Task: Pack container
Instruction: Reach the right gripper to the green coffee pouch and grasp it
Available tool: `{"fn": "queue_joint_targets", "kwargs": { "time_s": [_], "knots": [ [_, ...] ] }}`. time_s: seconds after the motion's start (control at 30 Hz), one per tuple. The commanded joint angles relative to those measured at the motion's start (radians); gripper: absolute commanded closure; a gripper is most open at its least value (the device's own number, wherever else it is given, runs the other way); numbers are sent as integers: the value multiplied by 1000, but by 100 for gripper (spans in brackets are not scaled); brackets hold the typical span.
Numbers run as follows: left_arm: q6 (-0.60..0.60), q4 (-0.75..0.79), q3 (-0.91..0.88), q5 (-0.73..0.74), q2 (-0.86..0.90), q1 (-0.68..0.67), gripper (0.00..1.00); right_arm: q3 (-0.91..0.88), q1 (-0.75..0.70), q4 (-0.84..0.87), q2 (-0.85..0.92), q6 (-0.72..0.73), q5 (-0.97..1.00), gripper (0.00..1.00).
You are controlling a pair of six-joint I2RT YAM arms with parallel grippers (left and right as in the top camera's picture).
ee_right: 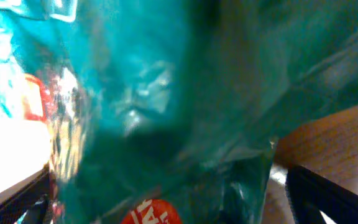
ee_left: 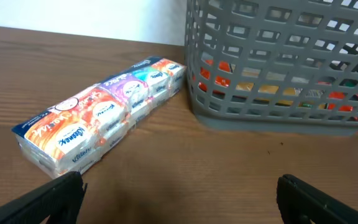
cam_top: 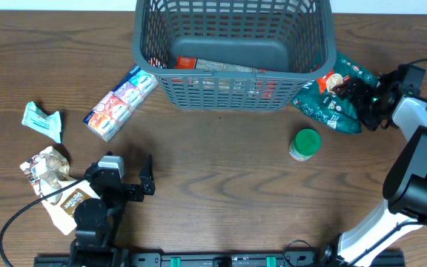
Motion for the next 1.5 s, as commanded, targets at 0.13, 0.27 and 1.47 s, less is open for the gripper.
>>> {"fn": "queue_joint_targets", "kwargs": {
  "time_s": [0.13, 0.27, 1.47],
  "knots": [
    [-6, -27, -11, 18, 0, 4, 2, -126, 45, 76, 24, -5, 116, 12],
    [-6, -27, -11, 18, 0, 4, 2, -178, 48, 144, 33, -5, 103, 23],
    [-6, -27, -11, 18, 0, 4, 1, -156, 16, 279, 22, 27, -120, 99]
  ]
}}
